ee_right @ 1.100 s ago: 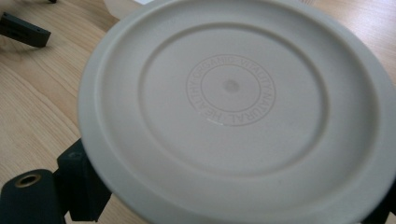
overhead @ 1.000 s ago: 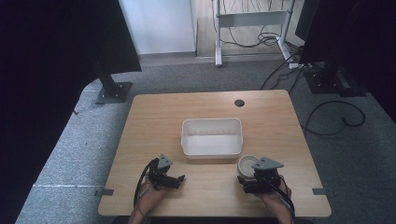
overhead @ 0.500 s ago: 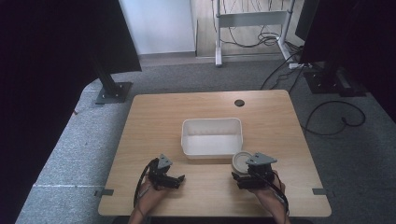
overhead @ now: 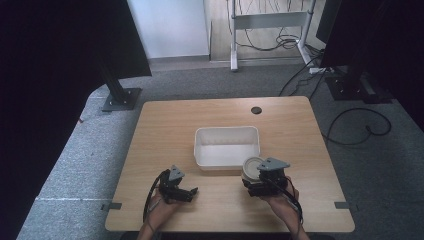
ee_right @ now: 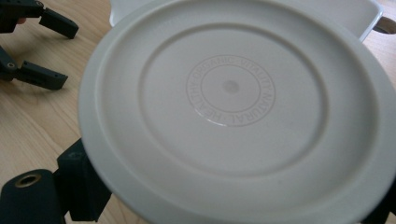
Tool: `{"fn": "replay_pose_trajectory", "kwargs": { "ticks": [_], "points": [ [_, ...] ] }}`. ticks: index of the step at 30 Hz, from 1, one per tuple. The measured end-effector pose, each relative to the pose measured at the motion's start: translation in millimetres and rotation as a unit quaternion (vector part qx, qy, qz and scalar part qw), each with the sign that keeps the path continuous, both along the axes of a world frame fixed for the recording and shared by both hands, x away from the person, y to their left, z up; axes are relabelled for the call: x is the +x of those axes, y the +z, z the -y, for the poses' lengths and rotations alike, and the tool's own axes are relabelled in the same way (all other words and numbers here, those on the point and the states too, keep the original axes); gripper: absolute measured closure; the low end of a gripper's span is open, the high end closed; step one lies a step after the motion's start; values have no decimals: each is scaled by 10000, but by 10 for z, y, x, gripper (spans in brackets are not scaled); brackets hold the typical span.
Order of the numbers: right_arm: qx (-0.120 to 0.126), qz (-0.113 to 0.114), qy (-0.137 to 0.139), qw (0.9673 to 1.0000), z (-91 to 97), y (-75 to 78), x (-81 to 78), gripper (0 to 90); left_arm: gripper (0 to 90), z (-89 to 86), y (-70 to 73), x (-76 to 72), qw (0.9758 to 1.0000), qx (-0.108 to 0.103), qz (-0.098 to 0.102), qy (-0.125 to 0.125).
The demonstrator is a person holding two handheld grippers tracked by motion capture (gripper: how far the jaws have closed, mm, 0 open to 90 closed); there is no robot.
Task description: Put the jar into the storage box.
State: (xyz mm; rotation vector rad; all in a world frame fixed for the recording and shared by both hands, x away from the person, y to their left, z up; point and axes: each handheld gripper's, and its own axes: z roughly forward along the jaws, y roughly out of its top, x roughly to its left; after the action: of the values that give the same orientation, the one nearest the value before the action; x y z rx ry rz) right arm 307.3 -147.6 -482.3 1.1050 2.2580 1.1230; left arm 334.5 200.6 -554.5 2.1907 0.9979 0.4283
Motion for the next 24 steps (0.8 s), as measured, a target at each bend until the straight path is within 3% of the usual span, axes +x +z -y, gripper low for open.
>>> {"fn": "replay_pose_trajectory", "kwargs": {
  "ticks": [24],
  "points": [
    [-90,57,124,9999,-290,69,277,93,0,-3,1,1,10000,8,-1,-15]
  ]
}}
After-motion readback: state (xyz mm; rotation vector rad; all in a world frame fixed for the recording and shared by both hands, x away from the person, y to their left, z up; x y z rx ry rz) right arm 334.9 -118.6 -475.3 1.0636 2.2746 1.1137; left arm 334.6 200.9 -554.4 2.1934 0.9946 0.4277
